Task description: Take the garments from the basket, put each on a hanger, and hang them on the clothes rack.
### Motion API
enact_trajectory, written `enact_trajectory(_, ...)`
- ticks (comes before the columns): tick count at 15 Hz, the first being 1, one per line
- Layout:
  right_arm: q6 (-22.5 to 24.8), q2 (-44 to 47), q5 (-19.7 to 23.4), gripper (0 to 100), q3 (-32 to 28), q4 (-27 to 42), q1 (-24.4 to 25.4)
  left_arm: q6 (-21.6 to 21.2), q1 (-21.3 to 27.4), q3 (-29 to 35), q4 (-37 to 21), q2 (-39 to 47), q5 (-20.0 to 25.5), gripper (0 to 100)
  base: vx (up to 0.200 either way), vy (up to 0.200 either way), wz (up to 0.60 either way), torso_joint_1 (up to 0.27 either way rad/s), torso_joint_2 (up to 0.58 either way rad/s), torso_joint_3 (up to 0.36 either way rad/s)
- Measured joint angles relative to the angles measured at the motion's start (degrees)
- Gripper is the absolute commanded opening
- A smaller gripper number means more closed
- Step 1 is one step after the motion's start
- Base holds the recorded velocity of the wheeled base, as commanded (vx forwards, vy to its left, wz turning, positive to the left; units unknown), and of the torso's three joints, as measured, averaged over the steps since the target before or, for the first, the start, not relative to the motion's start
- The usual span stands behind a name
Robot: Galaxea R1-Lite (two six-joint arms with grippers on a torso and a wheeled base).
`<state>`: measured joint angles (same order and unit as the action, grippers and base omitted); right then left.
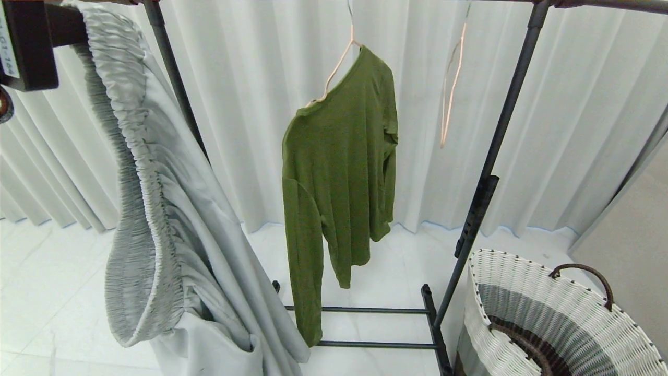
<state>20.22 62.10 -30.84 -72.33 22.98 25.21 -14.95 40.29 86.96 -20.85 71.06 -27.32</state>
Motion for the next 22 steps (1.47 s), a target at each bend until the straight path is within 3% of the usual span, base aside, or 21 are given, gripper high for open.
enact_trajectory(8, -1.27, 0.16, 0.39, 100, 1.16, -0.87, -0.27, -0.07, 0.00, -0.24, 0.13, -0.33, 0.01, 0, 0.000, 0.000, 0.00, 0.174, -0.47, -0.297)
enact_trajectory(12, -1.27, 0.05, 0.44, 100, 4.39, -5.11, -0.52, 0.00, 0.04, -0.90, 0.10, -0.37, 0.01, 0, 0.000, 0.000, 0.00, 0.043, -0.11, -0.068)
enact_trajectory(22, -1.34, 1.76, 1.23, 100, 5.19, -8.07, -0.73, 0.06, 0.00, -1.62, 0.10, -0.61, 0.01, 0, 0.000, 0.180, 0.00, 0.004, -0.01, 0.001)
